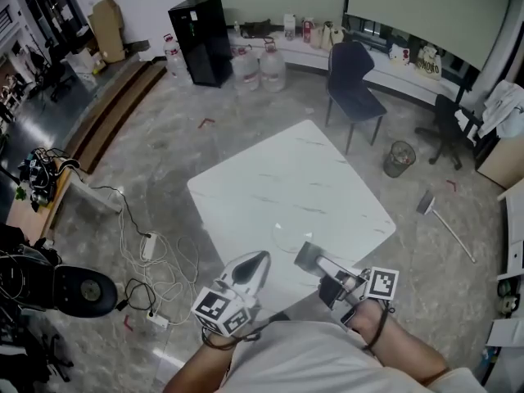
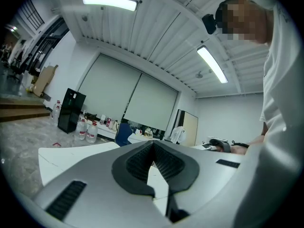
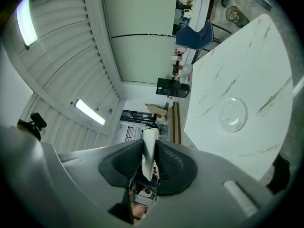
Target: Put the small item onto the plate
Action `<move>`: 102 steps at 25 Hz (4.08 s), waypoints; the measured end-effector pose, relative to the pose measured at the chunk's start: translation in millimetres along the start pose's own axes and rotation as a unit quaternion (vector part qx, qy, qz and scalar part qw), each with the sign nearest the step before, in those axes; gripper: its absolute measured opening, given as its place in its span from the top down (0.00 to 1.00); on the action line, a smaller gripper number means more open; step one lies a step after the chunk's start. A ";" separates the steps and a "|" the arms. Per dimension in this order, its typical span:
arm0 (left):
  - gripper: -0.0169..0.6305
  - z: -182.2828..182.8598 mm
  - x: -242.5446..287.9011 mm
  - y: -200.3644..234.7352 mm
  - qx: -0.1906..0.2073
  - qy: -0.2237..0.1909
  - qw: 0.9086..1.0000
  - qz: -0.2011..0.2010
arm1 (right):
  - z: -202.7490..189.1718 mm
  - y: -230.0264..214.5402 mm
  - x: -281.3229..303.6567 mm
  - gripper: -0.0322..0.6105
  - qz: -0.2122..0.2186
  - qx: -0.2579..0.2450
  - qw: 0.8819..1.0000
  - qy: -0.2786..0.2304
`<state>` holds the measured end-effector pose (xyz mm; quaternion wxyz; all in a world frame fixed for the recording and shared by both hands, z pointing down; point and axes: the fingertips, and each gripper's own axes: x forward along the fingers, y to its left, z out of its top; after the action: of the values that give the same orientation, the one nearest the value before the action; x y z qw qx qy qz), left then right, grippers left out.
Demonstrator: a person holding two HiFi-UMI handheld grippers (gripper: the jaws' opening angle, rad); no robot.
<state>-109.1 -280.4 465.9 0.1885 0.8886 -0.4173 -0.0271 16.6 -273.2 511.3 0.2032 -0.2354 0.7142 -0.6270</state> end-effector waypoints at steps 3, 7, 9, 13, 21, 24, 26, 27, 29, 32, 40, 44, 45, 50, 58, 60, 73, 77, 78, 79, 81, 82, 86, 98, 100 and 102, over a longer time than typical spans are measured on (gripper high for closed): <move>0.96 3.9 0.5 27.3 -0.007 0.005 1.000 -0.003 | 6.0 -13.0 21.3 0.83 -0.016 0.001 1.000 -0.008; 0.96 9.0 1.3 56.1 -0.016 0.009 1.000 -0.012 | 13.9 -27.0 41.9 0.83 -0.035 0.012 0.999 -0.024; 0.96 8.2 4.8 66.0 -0.014 0.010 1.000 -0.021 | 17.2 -34.1 48.9 0.83 -0.041 0.012 0.999 -0.030; 0.96 3.5 13.9 79.0 -0.014 0.023 0.999 -0.037 | 20.4 -50.2 63.6 0.83 -0.056 0.008 0.998 -0.033; 0.96 -13.8 41.2 100.6 -0.017 0.036 0.999 -0.028 | 34.7 -96.4 93.9 0.83 -0.080 0.011 0.997 -0.004; 0.96 -17.1 51.4 111.2 -0.022 0.038 0.999 -0.009 | 45.5 -118.4 102.7 0.83 -0.089 0.019 0.996 0.011; 0.96 -18.6 57.6 115.5 -0.026 0.038 0.999 0.005 | 53.9 -134.6 106.6 0.83 -0.096 0.023 0.995 0.022; 0.96 -20.7 60.4 116.5 -0.029 0.037 0.999 0.011 | 58.3 -144.1 108.0 0.83 -0.101 0.023 0.994 0.029; 0.96 -24.7 66.0 117.4 -0.034 0.036 0.999 0.022 | 66.1 -165.0 111.8 0.83 -0.113 0.022 0.992 0.046; 0.96 -29.5 75.2 120.2 -0.041 0.038 0.998 0.042 | 74.4 -193.5 118.8 0.83 -0.126 0.033 0.989 0.070; 0.96 -46.6 93.3 129.6 -0.056 0.045 0.994 0.078 | 82.5 -254.6 133.1 0.83 -0.127 0.041 0.982 0.134; 0.96 -50.3 98.4 132.4 -0.062 0.054 0.992 0.091 | 78.2 -281.1 138.2 0.83 -0.131 0.044 0.978 0.158; 0.96 -51.8 99.9 132.4 -0.064 0.056 0.992 0.093 | 78.4 -287.2 138.4 0.83 -0.134 0.046 0.977 0.160; 0.96 -60.5 102.3 132.3 -0.067 0.058 0.991 0.104 | 79.7 -314.3 137.2 0.83 -0.149 0.048 0.972 0.174; 0.96 -65.2 102.8 137.3 -0.077 0.061 0.988 0.121 | 76.5 -337.5 144.8 0.83 -0.174 0.039 0.964 0.199; 0.96 -71.5 102.4 137.3 -0.083 0.063 0.987 0.120 | 75.1 -341.6 146.1 0.82 -0.174 0.042 0.963 0.199; 0.96 -63.7 91.7 131.0 -0.080 0.044 0.989 0.120 | 69.6 -355.3 148.1 0.77 -0.222 0.013 0.949 0.223; 0.96 -58.3 84.3 130.4 -0.075 0.042 0.990 0.116 | 69.3 -354.0 149.1 0.67 -0.244 -0.002 0.943 0.227; 0.96 -55.9 82.0 130.5 -0.074 0.041 0.990 0.115 | 69.2 -352.3 149.2 0.66 -0.250 -0.008 0.941 0.227; 0.96 -53.2 79.6 130.5 -0.074 0.040 0.990 0.115 | 69.3 -350.2 149.0 0.62 -0.257 -0.013 0.939 0.226; 0.96 -49.4 74.5 129.7 -0.072 0.036 0.990 0.113 | 70.3 -346.2 147.2 0.59 -0.272 -0.025 0.935 0.224; 0.96 -49.0 71.8 128.9 -0.072 0.034 0.991 0.111 | 70.9 -345.4 145.6 0.58 -0.281 -0.031 0.933 0.224; 0.96 -45.3 60.4 125.2 -0.070 0.028 0.992 0.103 | 74.5 -343.9 138.9 0.57 -0.311 -0.049 0.926 0.211; 0.96 -22.9 35.8 117.0 -0.049 0.010 0.996 0.072 | 74.6 -287.5 130.4 0.56 -0.289 -0.062 0.943 0.156; 0.96 -17.9 32.6 115.1 -0.044 0.008 0.997 0.065 | 73.1 -274.1 130.5 0.57 -0.280 -0.067 0.946 0.147; 0.96 -12.4 29.3 112.3 -0.040 0.006 0.997 0.059 | 70.6 -255.8 131.5 0.63 -0.265 -0.078 0.951 0.140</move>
<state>-169.7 -363.8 520.7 0.2274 0.8546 -0.4661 -0.0273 -27.2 -433.7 756.2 -0.0919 -0.3412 0.6941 -0.6271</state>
